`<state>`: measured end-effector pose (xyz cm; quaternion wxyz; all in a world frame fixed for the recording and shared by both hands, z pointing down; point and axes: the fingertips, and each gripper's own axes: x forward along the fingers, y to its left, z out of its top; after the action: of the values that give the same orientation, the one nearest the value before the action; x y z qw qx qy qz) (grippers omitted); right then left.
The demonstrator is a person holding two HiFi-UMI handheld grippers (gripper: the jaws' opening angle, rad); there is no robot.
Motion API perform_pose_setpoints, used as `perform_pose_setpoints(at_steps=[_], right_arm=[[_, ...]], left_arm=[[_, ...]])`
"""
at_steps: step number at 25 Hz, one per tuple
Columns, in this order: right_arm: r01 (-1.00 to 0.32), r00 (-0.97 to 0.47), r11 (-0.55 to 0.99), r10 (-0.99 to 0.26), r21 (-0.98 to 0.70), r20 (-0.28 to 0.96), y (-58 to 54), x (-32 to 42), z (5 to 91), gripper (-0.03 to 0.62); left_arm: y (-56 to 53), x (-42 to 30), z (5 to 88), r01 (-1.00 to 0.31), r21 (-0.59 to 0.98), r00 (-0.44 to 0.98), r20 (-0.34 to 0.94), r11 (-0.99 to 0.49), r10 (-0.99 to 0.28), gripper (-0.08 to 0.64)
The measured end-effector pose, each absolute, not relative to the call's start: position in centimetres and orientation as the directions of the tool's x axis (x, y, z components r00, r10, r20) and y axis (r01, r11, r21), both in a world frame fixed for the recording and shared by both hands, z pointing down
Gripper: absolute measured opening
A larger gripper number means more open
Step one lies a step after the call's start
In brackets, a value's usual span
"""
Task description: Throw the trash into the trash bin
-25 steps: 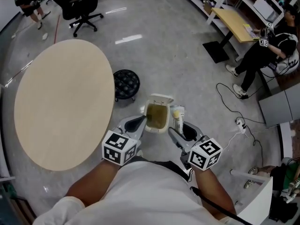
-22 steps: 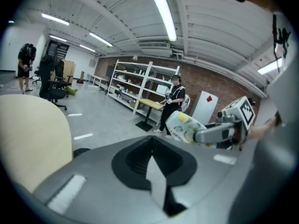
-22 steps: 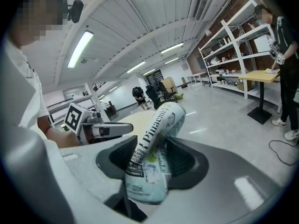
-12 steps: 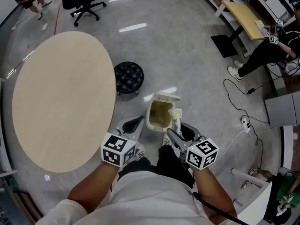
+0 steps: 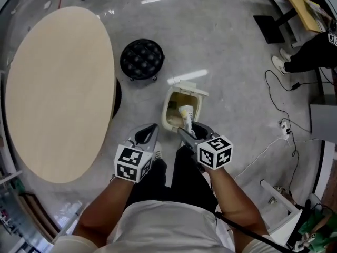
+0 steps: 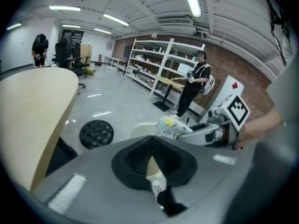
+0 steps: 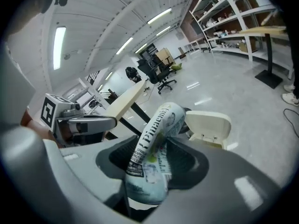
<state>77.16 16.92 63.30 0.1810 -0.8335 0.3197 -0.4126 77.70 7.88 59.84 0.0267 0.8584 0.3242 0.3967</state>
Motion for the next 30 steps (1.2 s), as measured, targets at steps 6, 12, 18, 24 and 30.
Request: perform_pose_setpoints(at_steps=[6, 12, 18, 24, 30], right_arm=[[-0.309, 0.368, -0.735, -0.678, -0.604, 0.636, 17.8, 76.9, 71.0, 0.196], [-0.262, 0.258, -0.73, -0.683, -0.631, 0.683, 17.8, 76.9, 77.4, 0.196], [-0.248, 0.18, -0.743, -0.666, -0.622, 0.724, 18.0, 77.5, 82.6, 0.198], [-0.211, 0.139, -0.754, -0.653, -0.622, 0.744, 18.6, 78.3, 86.6, 0.199], [-0.219, 0.062, -0.776, -0.617, -0.592, 0.785, 18.3, 77.5, 91.5, 0.206]], left_arm=[[8.8, 78.1, 64.9, 0.506, 0.276, 0.448, 0.725, -0.817, 0.523, 0.006], [10.1, 77.5, 68.5, 0.493, 0.312, 0.38, 0.763, -0.812, 0.524, 0.006], [10.9, 77.6, 71.4, 0.49, 0.308, 0.349, 0.788, -0.815, 0.508, 0.006], [11.7, 78.2, 73.6, 0.472, 0.302, 0.339, 0.805, -0.829, 0.486, 0.006], [12.0, 78.5, 75.9, 0.425, 0.332, 0.327, 0.811, -0.842, 0.485, 0.006]])
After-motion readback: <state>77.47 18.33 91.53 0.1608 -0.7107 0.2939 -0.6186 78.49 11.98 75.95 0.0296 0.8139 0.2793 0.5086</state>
